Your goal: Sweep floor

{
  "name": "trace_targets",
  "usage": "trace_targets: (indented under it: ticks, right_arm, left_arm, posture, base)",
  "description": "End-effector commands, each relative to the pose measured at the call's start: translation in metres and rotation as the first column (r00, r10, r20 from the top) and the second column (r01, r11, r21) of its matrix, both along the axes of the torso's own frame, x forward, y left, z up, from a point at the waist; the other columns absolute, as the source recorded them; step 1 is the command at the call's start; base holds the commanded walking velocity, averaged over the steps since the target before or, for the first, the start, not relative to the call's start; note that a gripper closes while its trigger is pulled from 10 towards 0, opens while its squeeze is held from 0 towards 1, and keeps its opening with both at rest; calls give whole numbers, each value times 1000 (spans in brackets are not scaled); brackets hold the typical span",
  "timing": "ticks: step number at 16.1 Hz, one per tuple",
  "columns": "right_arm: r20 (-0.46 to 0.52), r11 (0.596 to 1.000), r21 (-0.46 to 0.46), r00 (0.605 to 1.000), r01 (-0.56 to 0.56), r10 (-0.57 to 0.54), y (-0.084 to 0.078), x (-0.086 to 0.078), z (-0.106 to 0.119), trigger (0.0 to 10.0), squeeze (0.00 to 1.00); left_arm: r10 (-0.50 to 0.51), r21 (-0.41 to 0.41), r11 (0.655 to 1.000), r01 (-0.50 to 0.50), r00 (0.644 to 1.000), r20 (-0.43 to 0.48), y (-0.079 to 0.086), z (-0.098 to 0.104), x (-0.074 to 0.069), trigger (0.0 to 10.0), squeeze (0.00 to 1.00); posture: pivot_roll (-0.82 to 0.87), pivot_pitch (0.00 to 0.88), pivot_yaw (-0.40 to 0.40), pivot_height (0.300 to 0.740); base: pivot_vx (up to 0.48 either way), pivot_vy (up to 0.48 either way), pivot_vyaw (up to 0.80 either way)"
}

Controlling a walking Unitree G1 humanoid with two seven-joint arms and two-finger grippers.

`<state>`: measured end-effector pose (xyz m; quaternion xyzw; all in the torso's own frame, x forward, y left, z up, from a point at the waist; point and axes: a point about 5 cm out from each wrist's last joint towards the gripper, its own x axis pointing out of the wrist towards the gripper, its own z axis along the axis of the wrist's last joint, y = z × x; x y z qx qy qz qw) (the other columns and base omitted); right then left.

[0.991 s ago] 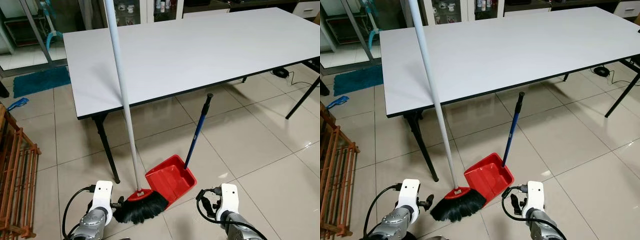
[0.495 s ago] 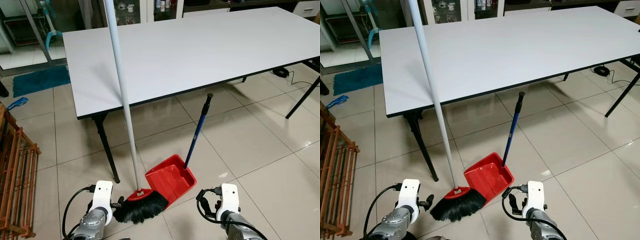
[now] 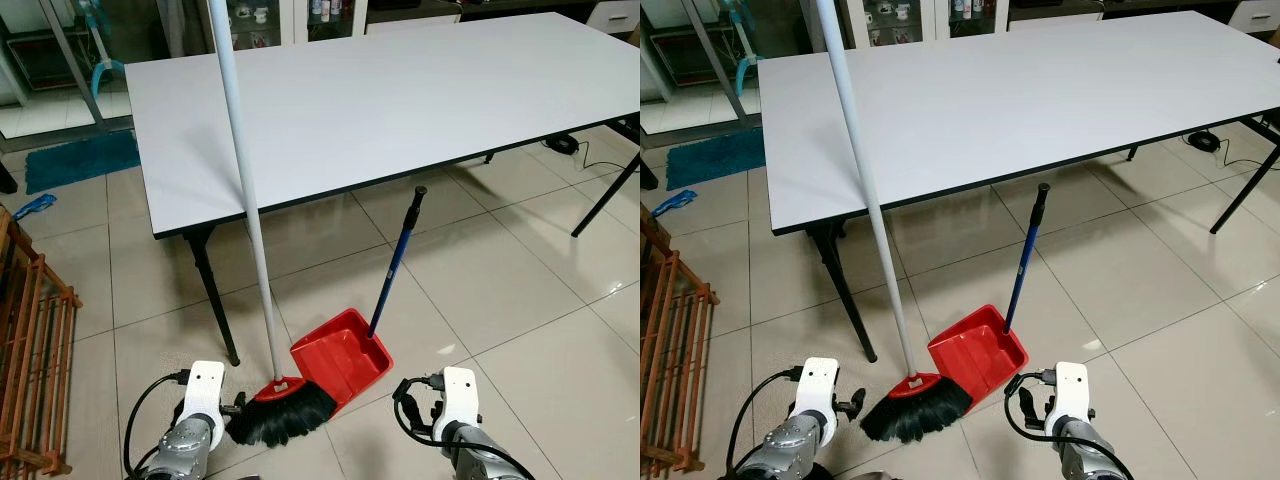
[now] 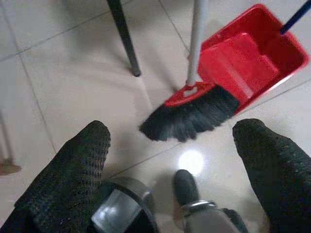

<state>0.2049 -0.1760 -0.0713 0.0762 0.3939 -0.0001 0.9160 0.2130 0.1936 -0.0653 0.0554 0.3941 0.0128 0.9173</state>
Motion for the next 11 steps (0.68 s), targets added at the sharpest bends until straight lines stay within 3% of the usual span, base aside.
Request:
trace_targets:
  ticks: [1,3,5,7,9,10,11]
  right_arm:
    - [35,999,-9,999,32,-32,-6,9,6,10000,0]
    - [92,998,-11,994,66,-65,-11,20,14,10000,0]
    - [256,997,-46,965,65,-51,-16,52,40,10000,0]
    - [343,996,-44,937,82,-62,-18,68,56,10000,0]
    - [509,995,-29,858,99,-71,-18,97,91,10000,0]
    - [607,995,-8,791,98,-73,-15,113,114,10000,0]
    - [625,995,-6,777,98,-73,-15,116,118,10000,0]
  left_arm:
    - [8,22,1000,-9,999,35,2,6,9,10000,0]
    - [38,-24,999,-35,994,105,1,15,21,10000,0]
    - [19,-37,999,-10,963,269,-5,40,51,10000,0]
    - [6,-29,1000,4,939,343,-8,53,65,10000,0]
    - [-23,-18,999,36,871,491,-15,83,90,10000,0]
    - [-52,5,998,62,787,614,-20,110,106,10000,0]
    - [-55,11,998,63,766,641,-21,116,109,10000,0]
  posture:
    - [1,23,-9,740]
    - [2,24,-8,740]
    - [1,24,-8,740]
    - [2,26,-8,740]
    - [-2,30,-6,740]
    - [-3,30,-6,740]
    - [-3,32,-6,740]
  base:
    - [0,0,0]
    - [0,0,0]
    - [0,0,0]
    - [0,0,0]
    - [0,0,0]
    - [0,0,0]
    - [0,0,0]
